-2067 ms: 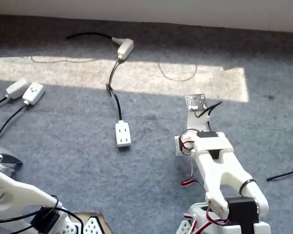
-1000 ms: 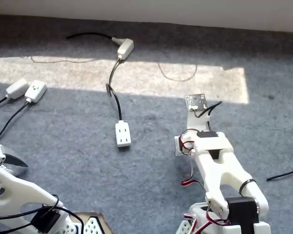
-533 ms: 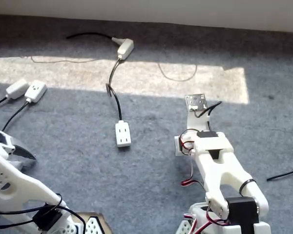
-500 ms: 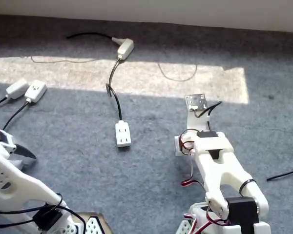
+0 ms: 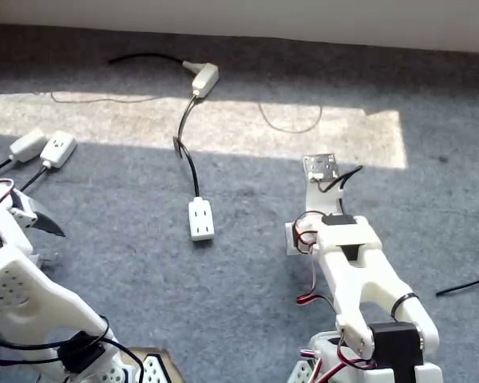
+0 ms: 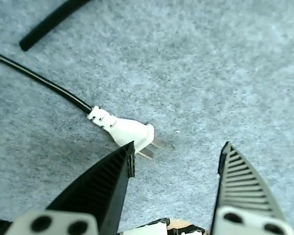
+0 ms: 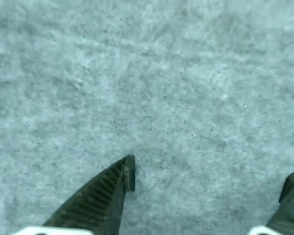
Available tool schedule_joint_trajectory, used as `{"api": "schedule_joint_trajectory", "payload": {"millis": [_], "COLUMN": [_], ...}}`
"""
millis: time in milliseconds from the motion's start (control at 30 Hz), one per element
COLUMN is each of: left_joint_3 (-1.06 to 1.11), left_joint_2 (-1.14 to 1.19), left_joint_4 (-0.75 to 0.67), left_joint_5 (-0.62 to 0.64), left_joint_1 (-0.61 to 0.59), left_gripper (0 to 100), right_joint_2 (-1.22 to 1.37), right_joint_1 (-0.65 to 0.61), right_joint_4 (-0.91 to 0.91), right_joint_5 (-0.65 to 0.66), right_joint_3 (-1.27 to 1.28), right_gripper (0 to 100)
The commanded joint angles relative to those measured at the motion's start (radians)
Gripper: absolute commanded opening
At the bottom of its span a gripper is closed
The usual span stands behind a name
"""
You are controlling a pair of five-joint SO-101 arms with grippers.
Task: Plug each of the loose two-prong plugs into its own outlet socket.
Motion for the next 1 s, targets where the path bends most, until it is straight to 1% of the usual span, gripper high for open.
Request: {"api": "schedule_joint_trajectory", "payload": {"millis": [0, 133, 233, 433, 567, 667, 833, 967], "left_joint_3": [-0.018, -0.016, 0.028, 0.136, 0.183, 0.211, 0.214, 0.197], "left_joint_2": [-0.061, -0.058, -0.059, -0.059, -0.058, -0.067, -0.068, -0.068], "left_joint_4": [0.015, 0.023, 0.015, -0.011, -0.092, -0.12, -0.123, -0.137], "left_joint_5": [0.018, 0.018, 0.015, 0.005, 0.13, 0.196, 0.224, 0.229], "left_joint_1": [0.016, -0.025, -0.054, -0.054, -0.062, -0.071, -0.074, -0.107], "left_gripper": [28, 28, 28, 28, 28, 28, 28, 28], "right_joint_2": [-0.031, -0.031, -0.031, -0.031, -0.031, -0.031, -0.031, -0.031], "right_joint_1": [-0.005, -0.005, -0.005, -0.005, -0.005, -0.005, -0.005, -0.005], "right_joint_4": [-0.016, -0.016, -0.016, -0.016, -0.016, -0.016, -0.016, -0.016], "right_joint_5": [-0.006, -0.006, -0.006, -0.006, -0.006, -0.006, -0.006, -0.006], "right_joint_3": [-0.004, -0.004, -0.004, -0.004, -0.004, -0.004, -0.004, -0.004], "right_gripper": [43.6, 43.6, 43.6, 43.6, 43.6, 43.6, 43.6, 43.6]}}
